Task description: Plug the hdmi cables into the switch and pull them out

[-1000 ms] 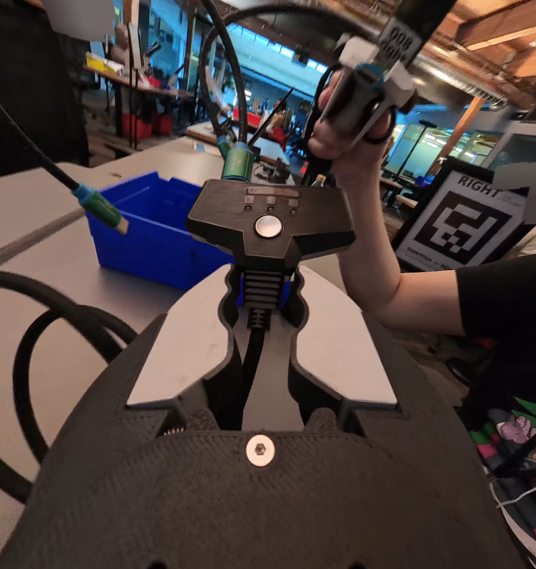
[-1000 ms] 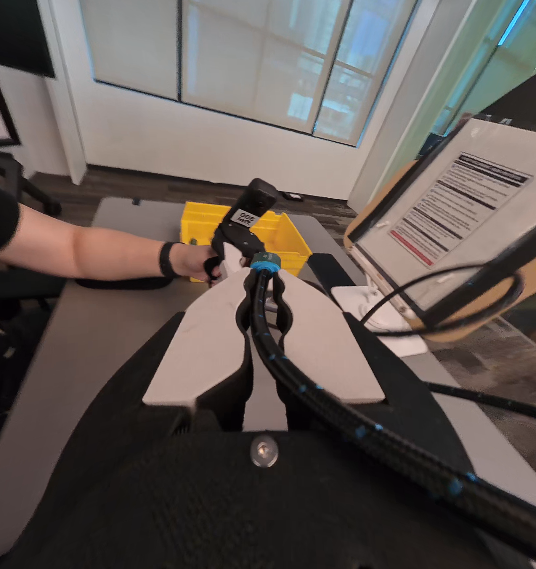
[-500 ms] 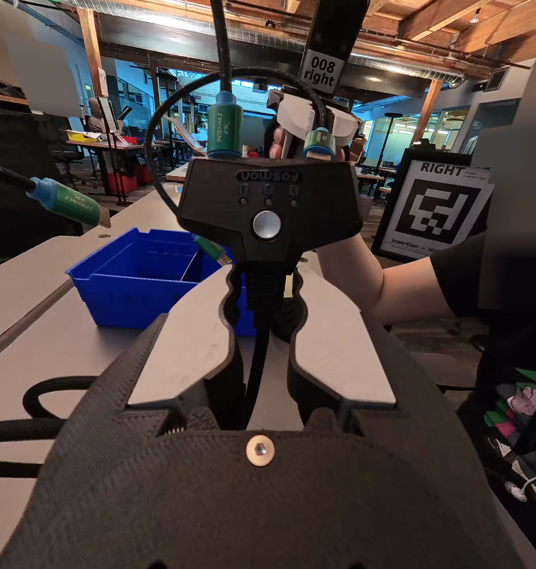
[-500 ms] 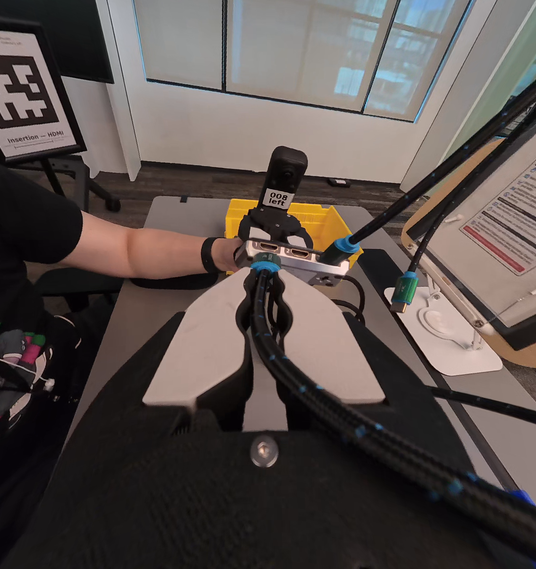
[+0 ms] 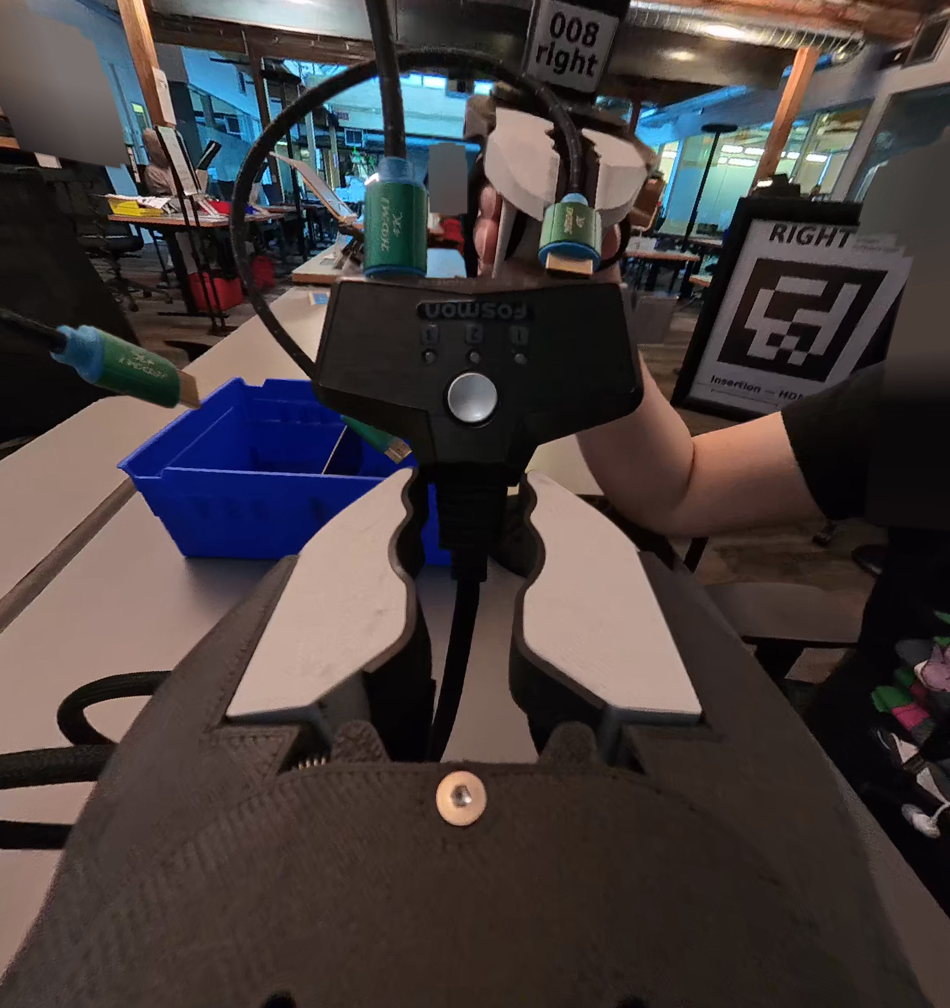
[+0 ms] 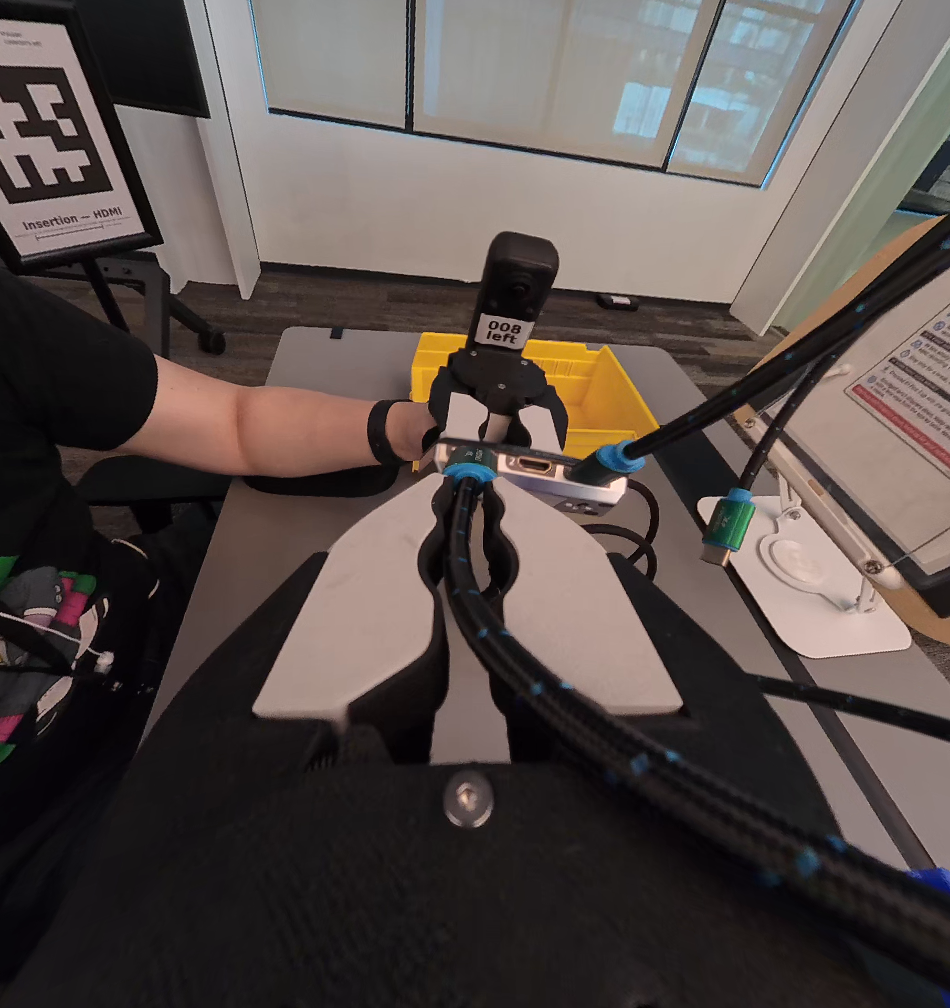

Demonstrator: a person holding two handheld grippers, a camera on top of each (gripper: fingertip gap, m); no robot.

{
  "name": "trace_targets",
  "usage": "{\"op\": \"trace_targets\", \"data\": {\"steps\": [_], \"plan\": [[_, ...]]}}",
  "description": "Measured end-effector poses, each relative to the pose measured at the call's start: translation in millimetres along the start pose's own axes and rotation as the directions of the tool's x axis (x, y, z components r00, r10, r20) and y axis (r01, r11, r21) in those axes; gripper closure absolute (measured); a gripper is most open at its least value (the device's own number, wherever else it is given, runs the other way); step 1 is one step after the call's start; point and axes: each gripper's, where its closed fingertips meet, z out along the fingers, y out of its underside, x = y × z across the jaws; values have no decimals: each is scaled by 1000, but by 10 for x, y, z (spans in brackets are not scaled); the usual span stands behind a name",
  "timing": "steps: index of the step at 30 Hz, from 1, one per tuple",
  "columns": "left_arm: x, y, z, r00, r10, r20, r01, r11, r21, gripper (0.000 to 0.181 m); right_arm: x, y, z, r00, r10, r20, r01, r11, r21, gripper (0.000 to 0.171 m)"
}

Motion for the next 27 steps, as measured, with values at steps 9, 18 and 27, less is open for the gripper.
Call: {"op": "trace_targets", "data": {"steps": [9,18,27], "plan": [[27,28,-11,1000,30,-2,-30,999,-44,150,-45,80,30,999,21,45,-20,999,-26,160],[-23,123,-18,997,57,43,-51,989,-141,151,-32,226,22,995,77,60,-70,992,-109,160],[-52,196,-39,999,12,43,-4,982,-191,151,-9,324,47,995,88,47,-79,983,-163,160]]}}
